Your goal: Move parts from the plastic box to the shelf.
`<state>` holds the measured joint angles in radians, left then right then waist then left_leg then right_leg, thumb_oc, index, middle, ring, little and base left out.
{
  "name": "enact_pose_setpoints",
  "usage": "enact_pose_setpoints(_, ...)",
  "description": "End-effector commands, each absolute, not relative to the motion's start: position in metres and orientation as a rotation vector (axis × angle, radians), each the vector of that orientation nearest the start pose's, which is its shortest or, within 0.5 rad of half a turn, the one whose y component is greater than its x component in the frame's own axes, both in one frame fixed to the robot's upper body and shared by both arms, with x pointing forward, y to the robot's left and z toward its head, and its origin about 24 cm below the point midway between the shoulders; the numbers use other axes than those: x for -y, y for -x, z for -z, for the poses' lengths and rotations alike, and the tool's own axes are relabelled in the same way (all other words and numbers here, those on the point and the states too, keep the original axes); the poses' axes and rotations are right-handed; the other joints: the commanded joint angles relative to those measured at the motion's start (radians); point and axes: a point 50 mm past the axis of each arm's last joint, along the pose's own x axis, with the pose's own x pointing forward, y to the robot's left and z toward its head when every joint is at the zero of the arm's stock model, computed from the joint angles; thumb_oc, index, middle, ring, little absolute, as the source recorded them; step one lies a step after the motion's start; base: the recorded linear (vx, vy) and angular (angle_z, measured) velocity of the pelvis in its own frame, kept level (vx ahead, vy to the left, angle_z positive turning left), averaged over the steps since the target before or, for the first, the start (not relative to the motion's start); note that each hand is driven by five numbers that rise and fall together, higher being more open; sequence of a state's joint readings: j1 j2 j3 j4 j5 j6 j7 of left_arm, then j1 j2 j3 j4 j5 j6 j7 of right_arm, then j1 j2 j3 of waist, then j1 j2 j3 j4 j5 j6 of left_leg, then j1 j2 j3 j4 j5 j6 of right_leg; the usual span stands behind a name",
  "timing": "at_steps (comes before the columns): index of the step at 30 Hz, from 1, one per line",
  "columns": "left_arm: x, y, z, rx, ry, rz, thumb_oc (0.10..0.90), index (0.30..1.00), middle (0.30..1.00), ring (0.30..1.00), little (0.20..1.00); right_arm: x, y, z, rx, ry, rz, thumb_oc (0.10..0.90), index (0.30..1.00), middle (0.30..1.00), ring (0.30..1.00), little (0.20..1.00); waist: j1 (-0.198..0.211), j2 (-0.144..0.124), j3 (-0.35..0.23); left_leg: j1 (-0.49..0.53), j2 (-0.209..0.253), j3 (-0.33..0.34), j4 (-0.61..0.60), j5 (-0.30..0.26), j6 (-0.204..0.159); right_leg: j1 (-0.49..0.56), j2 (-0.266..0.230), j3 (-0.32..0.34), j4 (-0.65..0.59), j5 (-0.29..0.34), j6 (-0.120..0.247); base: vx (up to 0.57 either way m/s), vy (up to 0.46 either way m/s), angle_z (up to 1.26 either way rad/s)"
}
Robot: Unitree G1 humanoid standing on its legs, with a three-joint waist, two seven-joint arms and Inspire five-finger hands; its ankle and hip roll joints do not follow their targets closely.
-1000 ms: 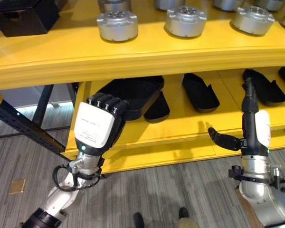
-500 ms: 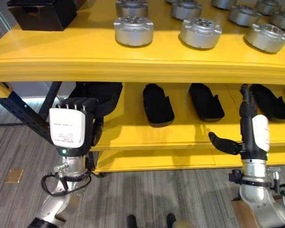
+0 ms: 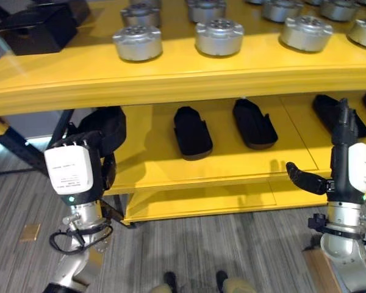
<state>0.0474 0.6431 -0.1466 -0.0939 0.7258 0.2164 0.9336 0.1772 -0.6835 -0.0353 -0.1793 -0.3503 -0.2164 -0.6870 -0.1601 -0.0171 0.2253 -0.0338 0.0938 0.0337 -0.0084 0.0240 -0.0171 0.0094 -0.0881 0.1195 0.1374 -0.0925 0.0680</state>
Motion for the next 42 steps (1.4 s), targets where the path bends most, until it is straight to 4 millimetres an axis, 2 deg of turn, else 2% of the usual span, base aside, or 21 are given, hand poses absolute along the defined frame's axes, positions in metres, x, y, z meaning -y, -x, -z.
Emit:
enact_pose_setpoints(1, -0.268, -0.238, -0.152, 0.664, -1.279, -0.962, 0.400, 0.300, 0.300, 0.300, 0.300, 0.269, -0.211, -0.175, 0.830, 0.806, 0.607, 0.900, 1.000, 1.000, 1.000, 1.000, 0.005, -0.023, -0.047, -0.006, 0.001, 0.019, 0.060, -0.037, -0.033, 0.085, 0.031, -0.014, -0.109, 0.039, 0.011, 0.04, 0.160, -0.64)
enact_pose_setpoints(2, -0.268, -0.239, -0.151, 0.665, -1.279, -0.961, 0.400, 0.300, 0.300, 0.300, 0.300, 0.270, -0.211, -0.176, 0.833, 0.794, 0.612, 0.900, 1.000, 1.000, 1.000, 1.000, 0.006, -0.021, -0.047, 0.003, 0.000, 0.022, 0.044, -0.033, -0.034, 0.086, 0.028, -0.019, -0.111, 0.039, 0.014, 0.06, 0.272, -0.47)
enact_pose_setpoints(3, -0.266, -0.241, -0.147, 0.647, -1.297, -0.955, 0.400, 0.300, 0.300, 0.300, 0.300, 0.271, -0.205, -0.174, 0.815, 0.692, 0.621, 0.900, 1.000, 1.000, 1.000, 1.000, -0.001, -0.012, -0.055, 0.035, -0.005, 0.038, -0.008, -0.022, -0.030, 0.072, 0.017, -0.038, -0.112, 0.053, 0.027, 0.05, 0.190, -0.28)
enact_pose_setpoints(6, -0.266, -0.243, -0.142, 0.603, -1.306, -0.934, 0.400, 0.300, 0.300, 0.300, 0.300, 0.272, -0.200, -0.168, 0.769, 0.603, 0.624, 0.900, 1.000, 1.000, 1.000, 1.000, -0.009, -0.005, -0.067, 0.075, -0.020, 0.056, -0.042, -0.031, -0.019, 0.059, 0.003, -0.059, -0.109, 0.059, 0.036, 0.08, 0.183, 0.01)
enact_pose_setpoints(14, -0.260, -0.249, -0.132, 0.562, -1.288, -0.849, 0.400, 0.300, 0.300, 0.300, 0.300, 0.265, -0.206, -0.159, 0.692, 0.400, 0.544, 0.900, 1.000, 1.000, 1.000, 1.000, -0.008, -0.006, -0.077, 0.121, -0.045, 0.089, -0.062, -0.072, 0.008, 0.051, -0.018, -0.073, -0.124, 0.069, 0.055, 0.04, 0.101, 0.00)
enact_pose_setpoints(16, -0.260, -0.249, -0.132, 0.562, -1.289, -0.846, 0.400, 0.300, 0.300, 0.300, 0.300, 0.265, -0.206, -0.159, 0.689, 0.395, 0.544, 0.900, 1.000, 1.000, 1.000, 1.000, -0.006, -0.007, -0.076, 0.117, -0.045, 0.094, -0.060, -0.066, 0.008, 0.046, -0.018, -0.071, -0.126, 0.079, 0.055, 0.01, 0.021, -0.01)
enact_pose_setpoints(17, -0.259, -0.252, -0.127, 0.542, -1.301, -0.830, 0.400, 0.300, 0.300, 0.300, 0.300, 0.264, -0.206, -0.155, 0.680, 0.409, 0.543, 0.900, 1.000, 1.000, 1.000, 1.000, -0.015, -0.010, -0.080, 0.131, -0.046, 0.103, -0.064, -0.081, 0.013, 0.051, -0.023, -0.065, -0.135, 0.078, 0.063, 0.06, 0.054, -0.04)
enact_pose_setpoints(24, -0.253, -0.259, -0.109, 0.540, -1.355, -0.746, 0.400, 0.300, 0.300, 0.300, 0.300, 0.265, -0.207, -0.152, 0.670, 0.420, 0.544, 0.900, 1.000, 1.000, 1.000, 1.000, -0.030, -0.015, -0.080, 0.135, -0.044, 0.131, -0.062, -0.093, 0.016, 0.041, -0.029, -0.049, -0.153, 0.096, 0.076, 0.01, 0.026, -0.07)
enact_pose_setpoints(29, -0.241, -0.264, -0.098, 0.590, -1.388, -0.673, 0.400, 0.300, 0.300, 0.300, 0.300, 0.263, -0.209, -0.151, 0.678, 0.450, 0.523, 0.900, 1.000, 1.000, 1.000, 1.000, -0.044, -0.016, -0.079, 0.144, -0.043, 0.150, -0.064, -0.099, 0.020, 0.037, -0.029, -0.036, -0.155, 0.101, 0.080, 0.02, 0.026, -0.10)
enact_pose_setpoints(33, -0.224, -0.271, -0.093, 0.645, -1.420, -0.559, 0.400, 0.300, 0.300, 0.300, 0.300, 0.261, -0.210, -0.150, 0.682, 0.470, 0.488, 0.900, 1.000, 1.000, 1.000, 1.000, -0.062, -0.014, -0.077, 0.148, -0.042, 0.164, -0.064, -0.104, 0.024, 0.028, -0.028, -0.028, -0.147, 0.099, 0.083, 0.01, 0.035, -0.08)
enact_pose_setpoints(35, -0.221, -0.275, -0.078, 0.550, -1.438, -0.488, 0.400, 0.300, 0.300, 0.300, 0.300, 0.261, -0.212, -0.152, 0.687, 0.493, 0.473, 0.900, 1.000, 1.000, 1.000, 1.000, -0.071, -0.010, -0.075, 0.150, -0.044, 0.174, -0.062, -0.109, 0.026, 0.023, -0.027, -0.020, -0.145, 0.098, 0.085, 0.00, 0.050, -0.09)
enact_pose_setpoints(36, -0.221, -0.275, -0.078, 0.550, -1.437, -0.488, 0.400, 0.300, 0.300, 0.300, 0.300, 0.261, -0.212, -0.152, 0.687, 0.493, 0.474, 0.900, 1.000, 1.000, 1.000, 1.000, -0.070, -0.010, -0.075, 0.150, -0.044, 0.174, -0.062, -0.109, 0.026, 0.023, -0.027, -0.020, -0.145, 0.098, 0.085, -0.01, 0.050, -0.16)
enact_pose_setpoints(37, -0.224, -0.274, -0.067, 0.483, -1.445, -0.463, 0.400, 0.300, 0.300, 0.300, 0.300, 0.262, -0.213, -0.152, 0.688, 0.495, 0.466, 0.900, 1.000, 1.000, 1.000, 1.000, -0.076, -0.009, -0.073, 0.153, -0.044, 0.180, -0.062, -0.111, 0.027, 0.021, -0.027, -0.017, -0.144, 0.098, 0.086, 0.00, 0.028, -0.16)
enact_pose_setpoints(42, -0.224, -0.267, -0.035, 0.387, -1.492, -0.359, 0.400, 0.300, 0.300, 0.300, 0.300, 0.263, -0.215, -0.151, 0.680, 0.501, 0.451, 0.900, 1.000, 1.000, 1.000, 1.000, -0.078, -0.008, -0.070, 0.158, -0.045, 0.186, -0.061, -0.113, 0.029, 0.020, -0.028, -0.015, -0.143, 0.099, 0.087, 0.00, 0.019, -0.10)
